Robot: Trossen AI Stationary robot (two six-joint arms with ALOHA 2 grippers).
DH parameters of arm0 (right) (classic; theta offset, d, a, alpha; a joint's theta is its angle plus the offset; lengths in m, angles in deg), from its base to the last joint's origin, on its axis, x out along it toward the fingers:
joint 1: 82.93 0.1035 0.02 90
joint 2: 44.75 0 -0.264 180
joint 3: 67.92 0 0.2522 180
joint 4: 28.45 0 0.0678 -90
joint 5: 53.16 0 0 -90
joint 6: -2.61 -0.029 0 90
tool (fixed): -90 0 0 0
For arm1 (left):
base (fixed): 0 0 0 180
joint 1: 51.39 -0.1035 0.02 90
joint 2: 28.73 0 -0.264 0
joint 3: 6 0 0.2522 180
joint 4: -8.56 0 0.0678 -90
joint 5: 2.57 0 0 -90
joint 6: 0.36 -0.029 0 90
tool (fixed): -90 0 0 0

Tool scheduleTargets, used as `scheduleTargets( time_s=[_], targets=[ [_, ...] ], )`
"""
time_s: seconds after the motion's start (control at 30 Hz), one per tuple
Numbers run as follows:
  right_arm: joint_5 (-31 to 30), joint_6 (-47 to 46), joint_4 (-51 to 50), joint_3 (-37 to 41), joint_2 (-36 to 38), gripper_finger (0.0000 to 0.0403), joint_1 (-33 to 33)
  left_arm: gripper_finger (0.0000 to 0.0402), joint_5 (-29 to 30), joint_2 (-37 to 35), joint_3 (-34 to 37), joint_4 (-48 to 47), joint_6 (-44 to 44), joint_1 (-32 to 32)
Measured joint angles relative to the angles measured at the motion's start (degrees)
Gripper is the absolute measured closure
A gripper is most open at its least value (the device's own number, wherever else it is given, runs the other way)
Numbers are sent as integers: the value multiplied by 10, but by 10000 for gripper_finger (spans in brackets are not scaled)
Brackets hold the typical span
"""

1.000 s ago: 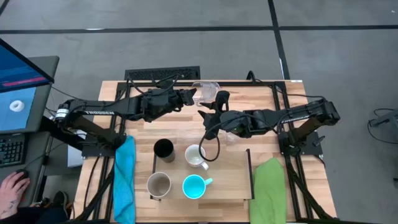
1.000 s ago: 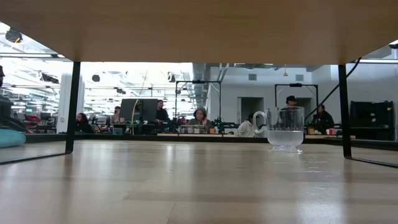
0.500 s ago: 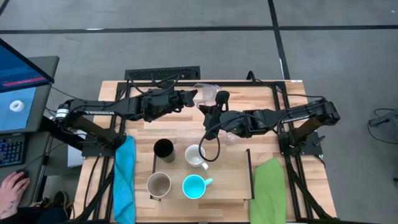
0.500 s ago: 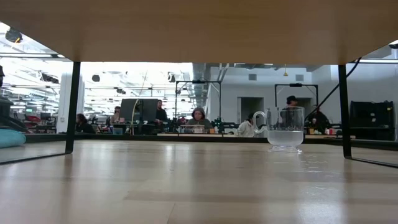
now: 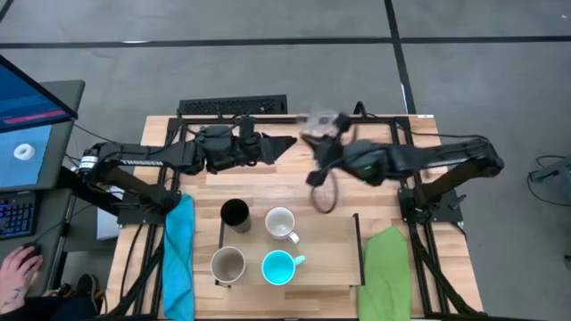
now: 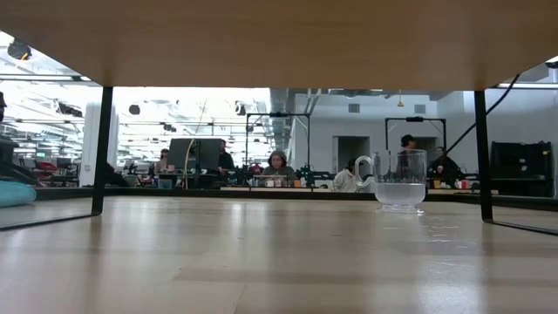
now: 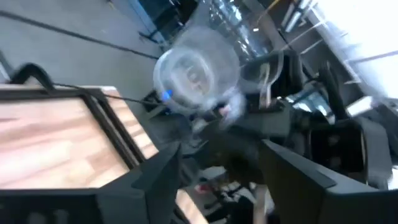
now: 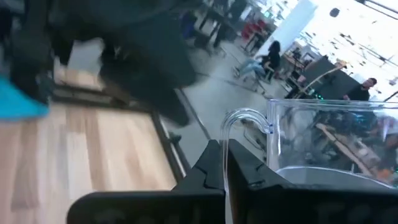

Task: Stack small to large cups/mugs on shelf
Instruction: Put the left transparent mug on the shelf

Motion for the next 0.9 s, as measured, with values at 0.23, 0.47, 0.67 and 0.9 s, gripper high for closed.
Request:
scheduleTargets(
  time_s=[0.23,0.47,0.67,0.9],
  targets=[
    [13,-93,-96,3,119,393,71,178,-91,-13,0,89,-10,2],
    [15,-167,7,161,249,393,233,190,-142,-54,0,129,-90,40],
    [-18,-97,354,377,306,393,356,193,-97,-85,0,127,-154,78],
    [-13,-89,700,549,227,392,386,194,-76,-93,0,125,-180,102]
  ],
)
